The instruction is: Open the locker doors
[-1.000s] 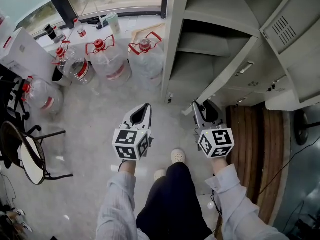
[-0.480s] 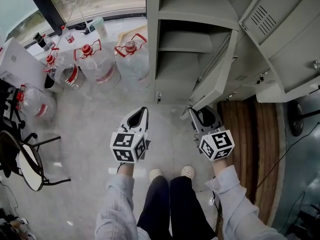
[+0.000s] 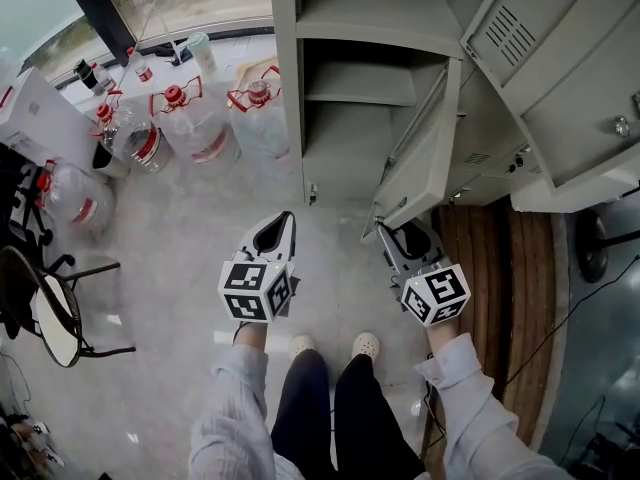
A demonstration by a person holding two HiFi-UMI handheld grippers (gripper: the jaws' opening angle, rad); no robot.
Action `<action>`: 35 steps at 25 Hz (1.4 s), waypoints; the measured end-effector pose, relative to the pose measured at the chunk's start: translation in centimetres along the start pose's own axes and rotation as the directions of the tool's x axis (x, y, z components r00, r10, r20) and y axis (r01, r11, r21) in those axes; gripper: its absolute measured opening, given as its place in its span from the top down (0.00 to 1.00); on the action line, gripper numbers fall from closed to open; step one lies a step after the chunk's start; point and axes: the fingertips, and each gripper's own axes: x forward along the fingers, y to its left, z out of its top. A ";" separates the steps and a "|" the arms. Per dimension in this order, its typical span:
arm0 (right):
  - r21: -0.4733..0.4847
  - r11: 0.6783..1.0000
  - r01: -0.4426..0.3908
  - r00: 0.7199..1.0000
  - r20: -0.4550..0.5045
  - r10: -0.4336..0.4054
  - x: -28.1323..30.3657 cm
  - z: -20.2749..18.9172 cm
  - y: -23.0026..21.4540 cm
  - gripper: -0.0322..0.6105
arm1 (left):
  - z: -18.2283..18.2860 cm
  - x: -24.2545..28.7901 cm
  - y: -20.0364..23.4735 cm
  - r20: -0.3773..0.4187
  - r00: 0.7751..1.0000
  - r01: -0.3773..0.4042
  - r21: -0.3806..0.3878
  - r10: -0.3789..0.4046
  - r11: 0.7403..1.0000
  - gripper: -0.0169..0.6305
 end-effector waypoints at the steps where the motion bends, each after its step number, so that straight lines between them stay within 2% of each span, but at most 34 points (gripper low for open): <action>1: -0.001 1.000 -0.004 1.000 0.000 0.004 -0.3 -0.1 -0.2 0.75 | -0.1 0.0 -0.3 -0.003 1.000 -0.001 0.000 0.001 1.000 0.95; 17: -0.031 0.999 -0.032 0.999 -0.024 0.031 -3.9 -0.7 -3.2 0.74 | -0.5 0.9 -3.6 -0.017 1.000 0.011 0.019 -0.011 1.000 0.95; 24: -0.018 1.000 0.013 1.000 -0.025 -0.014 -5.9 -1.0 -5.3 0.74 | -0.9 1.4 -4.5 -0.025 1.000 0.010 0.017 -0.009 1.000 0.95; 35: 0.079 0.982 0.172 0.985 -0.004 -0.173 -9.3 -1.5 -10.1 0.79 | -1.9 2.3 -5.2 -0.073 0.997 0.014 0.040 -0.011 0.999 0.95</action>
